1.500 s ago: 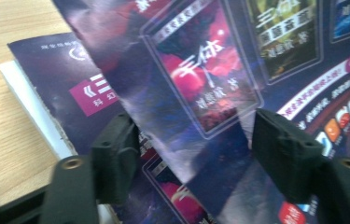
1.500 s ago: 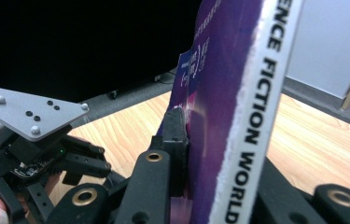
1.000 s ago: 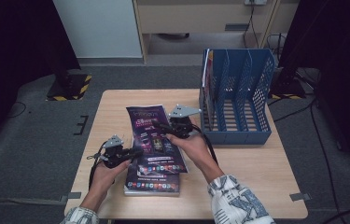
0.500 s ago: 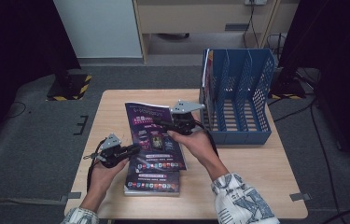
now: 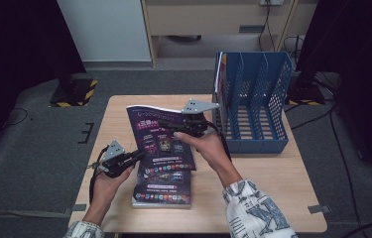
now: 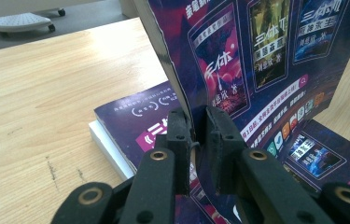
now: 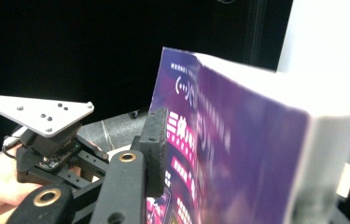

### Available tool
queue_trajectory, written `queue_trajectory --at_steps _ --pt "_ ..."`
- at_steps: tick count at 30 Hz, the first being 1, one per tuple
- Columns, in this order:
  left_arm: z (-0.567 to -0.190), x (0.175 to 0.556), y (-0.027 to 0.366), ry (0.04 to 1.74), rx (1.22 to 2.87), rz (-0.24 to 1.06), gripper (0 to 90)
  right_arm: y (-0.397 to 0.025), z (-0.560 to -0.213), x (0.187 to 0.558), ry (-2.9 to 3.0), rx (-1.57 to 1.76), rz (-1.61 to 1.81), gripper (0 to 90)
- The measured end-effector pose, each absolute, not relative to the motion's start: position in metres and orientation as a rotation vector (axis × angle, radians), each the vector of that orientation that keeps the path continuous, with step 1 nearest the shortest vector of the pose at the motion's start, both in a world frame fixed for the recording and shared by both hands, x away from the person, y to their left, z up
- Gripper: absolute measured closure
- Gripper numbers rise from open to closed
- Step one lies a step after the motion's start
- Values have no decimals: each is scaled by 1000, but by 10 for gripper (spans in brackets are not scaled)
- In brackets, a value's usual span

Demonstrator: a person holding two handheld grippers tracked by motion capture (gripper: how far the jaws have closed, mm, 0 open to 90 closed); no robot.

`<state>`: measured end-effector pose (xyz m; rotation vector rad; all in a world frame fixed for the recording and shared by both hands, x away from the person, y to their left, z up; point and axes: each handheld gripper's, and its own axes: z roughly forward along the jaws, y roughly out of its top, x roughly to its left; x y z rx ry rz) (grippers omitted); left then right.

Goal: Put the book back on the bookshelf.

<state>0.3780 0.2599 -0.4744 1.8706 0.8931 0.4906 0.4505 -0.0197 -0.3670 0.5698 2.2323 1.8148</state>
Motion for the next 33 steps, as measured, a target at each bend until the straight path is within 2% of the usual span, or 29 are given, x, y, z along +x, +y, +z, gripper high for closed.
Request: queue_trajectory --at_steps 4,12,18,23,25,28,33 --pt "-474 377 260 880 1880 499 799 -17 -363 451 2250 518 1796 692" --pt "-472 376 258 851 1880 518 801 -19 -361 452 2278 528 1817 701" --pt "-472 375 258 842 1886 528 800 -20 -361 453 2263 557 1810 807" --pt "-474 376 259 865 1860 539 758 -20 -360 451 2231 566 1783 824" --pt "-476 377 260 880 1853 563 683 -20 -360 449 2222 565 1781 825" --pt "-481 380 265 955 1848 564 437 -21 -356 444 2206 550 1797 825" --pt "-488 385 277 1065 1861 604 220 -24 -346 437 2153 524 1817 825"
